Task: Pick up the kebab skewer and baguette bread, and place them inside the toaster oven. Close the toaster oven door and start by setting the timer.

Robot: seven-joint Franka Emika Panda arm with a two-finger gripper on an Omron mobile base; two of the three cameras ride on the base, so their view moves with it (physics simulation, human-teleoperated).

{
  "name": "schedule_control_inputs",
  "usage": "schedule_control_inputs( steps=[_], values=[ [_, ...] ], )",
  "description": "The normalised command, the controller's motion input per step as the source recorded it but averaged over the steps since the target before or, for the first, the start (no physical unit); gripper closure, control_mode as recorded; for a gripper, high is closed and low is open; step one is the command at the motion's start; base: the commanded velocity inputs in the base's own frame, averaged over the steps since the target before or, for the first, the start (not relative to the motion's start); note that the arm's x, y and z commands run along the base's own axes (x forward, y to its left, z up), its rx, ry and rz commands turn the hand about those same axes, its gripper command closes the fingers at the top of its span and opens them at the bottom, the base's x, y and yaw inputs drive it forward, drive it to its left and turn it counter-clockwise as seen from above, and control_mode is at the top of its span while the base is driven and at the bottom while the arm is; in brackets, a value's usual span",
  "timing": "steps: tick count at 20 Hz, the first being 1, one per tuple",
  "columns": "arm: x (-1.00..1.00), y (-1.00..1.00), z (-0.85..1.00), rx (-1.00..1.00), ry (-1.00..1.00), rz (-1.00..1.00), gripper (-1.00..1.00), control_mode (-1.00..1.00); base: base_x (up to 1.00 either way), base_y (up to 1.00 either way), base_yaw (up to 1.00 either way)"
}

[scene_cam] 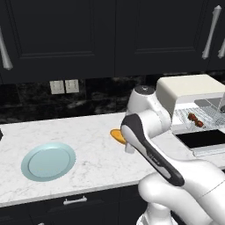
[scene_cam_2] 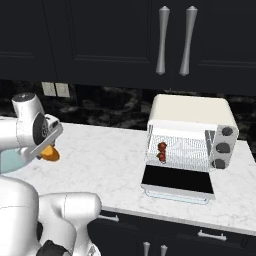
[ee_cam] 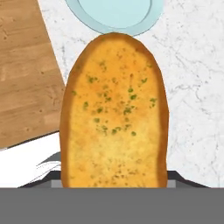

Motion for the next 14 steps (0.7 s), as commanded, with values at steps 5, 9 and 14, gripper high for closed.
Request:
schedule_control_inputs(
  steps=[5,9,14],
  values=[
    [-0.03,-0.9,0.09,0.0,0.02,-0.28,1.0,-1.0,0.0,0.0,0.0],
    [0.0,-0.99,0.06,0.0,0.01,-0.29,1.0,-1.0,0.0,0.0,0.0],
    [-0.01,-1.0,0.09,0.0,0.02,-0.3,1.0,-1.0,0.0,0.0,0.0]
  ],
)
